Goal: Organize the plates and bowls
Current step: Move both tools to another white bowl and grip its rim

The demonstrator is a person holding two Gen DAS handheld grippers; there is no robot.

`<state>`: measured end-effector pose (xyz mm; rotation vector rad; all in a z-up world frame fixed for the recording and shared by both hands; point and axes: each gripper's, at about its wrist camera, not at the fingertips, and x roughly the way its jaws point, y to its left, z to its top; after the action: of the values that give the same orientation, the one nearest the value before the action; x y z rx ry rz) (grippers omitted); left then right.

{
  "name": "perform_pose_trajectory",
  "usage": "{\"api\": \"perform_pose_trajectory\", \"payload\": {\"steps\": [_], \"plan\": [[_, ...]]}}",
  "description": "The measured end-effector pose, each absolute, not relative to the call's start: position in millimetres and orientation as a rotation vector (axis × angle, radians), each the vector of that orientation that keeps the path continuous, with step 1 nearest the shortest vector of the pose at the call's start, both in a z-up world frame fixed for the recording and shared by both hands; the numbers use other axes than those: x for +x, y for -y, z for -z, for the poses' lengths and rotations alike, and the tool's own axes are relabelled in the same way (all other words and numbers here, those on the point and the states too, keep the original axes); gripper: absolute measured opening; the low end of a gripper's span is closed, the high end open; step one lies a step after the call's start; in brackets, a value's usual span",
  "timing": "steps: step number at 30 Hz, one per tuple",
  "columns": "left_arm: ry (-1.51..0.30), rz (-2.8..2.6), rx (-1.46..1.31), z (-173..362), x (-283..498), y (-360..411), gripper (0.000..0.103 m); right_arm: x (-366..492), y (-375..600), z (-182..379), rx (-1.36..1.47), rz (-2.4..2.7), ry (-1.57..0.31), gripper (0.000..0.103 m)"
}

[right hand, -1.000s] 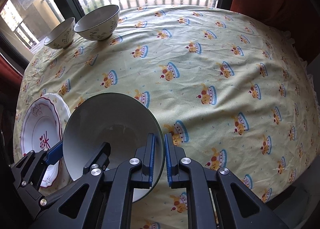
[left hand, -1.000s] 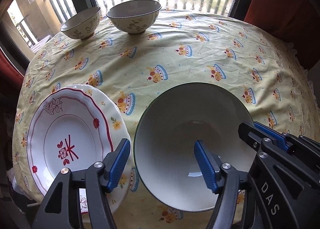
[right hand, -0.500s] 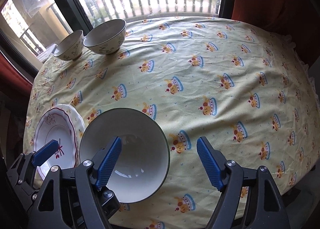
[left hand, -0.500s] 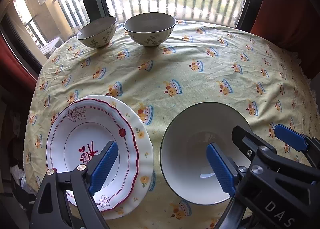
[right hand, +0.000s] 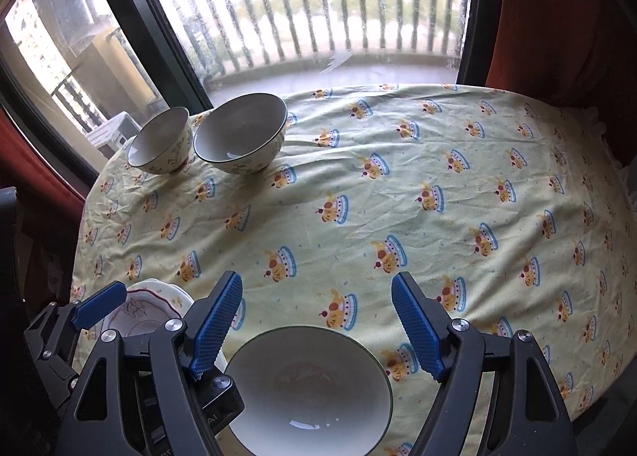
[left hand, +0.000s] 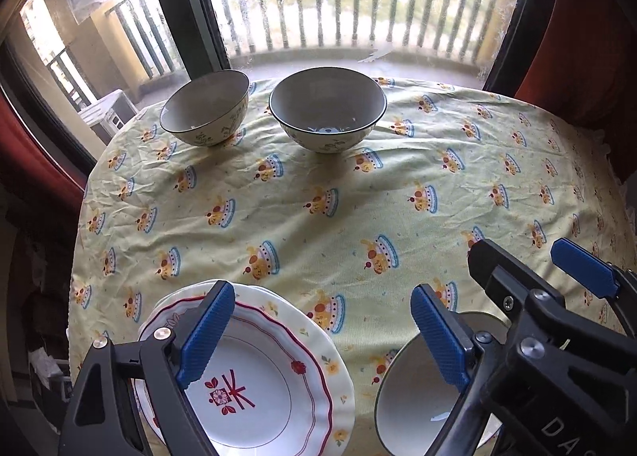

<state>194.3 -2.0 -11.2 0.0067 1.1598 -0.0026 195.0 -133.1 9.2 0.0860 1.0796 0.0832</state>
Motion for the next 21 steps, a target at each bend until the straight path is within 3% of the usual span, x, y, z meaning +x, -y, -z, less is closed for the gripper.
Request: {"api": "perform_pose_trajectory", "payload": {"steps": [8,21], "plan": [[-1.115,-0.024,-0.031,12,239,-19,0.083,247,111,-12,0.025,-0.124,-1.029,0.08],[-1.039,-0.027,-0.023,25,317,-32,0.083,320,98,-1,0.059,-0.073,-1.004,0.08]]}}
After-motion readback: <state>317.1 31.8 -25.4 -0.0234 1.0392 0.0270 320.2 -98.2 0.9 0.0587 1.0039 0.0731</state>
